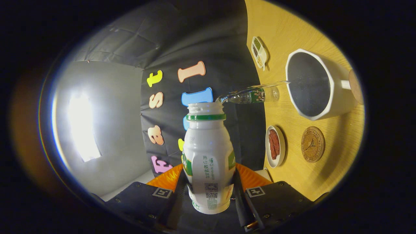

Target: Take the bottle from table, then pour the juice into the cup, finally place the bottle on the coaster

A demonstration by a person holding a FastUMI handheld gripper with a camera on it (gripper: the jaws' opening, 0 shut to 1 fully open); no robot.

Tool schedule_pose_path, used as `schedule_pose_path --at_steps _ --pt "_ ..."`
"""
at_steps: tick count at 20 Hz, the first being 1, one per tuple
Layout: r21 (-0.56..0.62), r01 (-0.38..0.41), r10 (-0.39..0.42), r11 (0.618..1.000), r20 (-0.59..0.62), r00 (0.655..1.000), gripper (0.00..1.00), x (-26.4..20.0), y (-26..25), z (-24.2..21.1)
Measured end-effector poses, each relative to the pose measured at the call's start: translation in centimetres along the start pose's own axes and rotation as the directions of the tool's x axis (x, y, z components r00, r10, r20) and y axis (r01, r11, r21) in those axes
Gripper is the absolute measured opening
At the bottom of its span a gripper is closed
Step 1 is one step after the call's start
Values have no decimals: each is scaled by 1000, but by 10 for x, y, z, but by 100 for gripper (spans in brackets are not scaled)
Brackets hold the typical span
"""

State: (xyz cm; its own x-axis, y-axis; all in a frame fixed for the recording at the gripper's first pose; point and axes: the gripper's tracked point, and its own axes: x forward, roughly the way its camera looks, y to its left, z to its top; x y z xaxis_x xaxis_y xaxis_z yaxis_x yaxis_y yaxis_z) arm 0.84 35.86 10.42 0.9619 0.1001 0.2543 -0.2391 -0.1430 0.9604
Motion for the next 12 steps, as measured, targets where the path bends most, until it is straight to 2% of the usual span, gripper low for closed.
schedule_pose_path --at_steps 12 --pt "24 -6 6 1000 -5 1000 68 -3 1 -1"
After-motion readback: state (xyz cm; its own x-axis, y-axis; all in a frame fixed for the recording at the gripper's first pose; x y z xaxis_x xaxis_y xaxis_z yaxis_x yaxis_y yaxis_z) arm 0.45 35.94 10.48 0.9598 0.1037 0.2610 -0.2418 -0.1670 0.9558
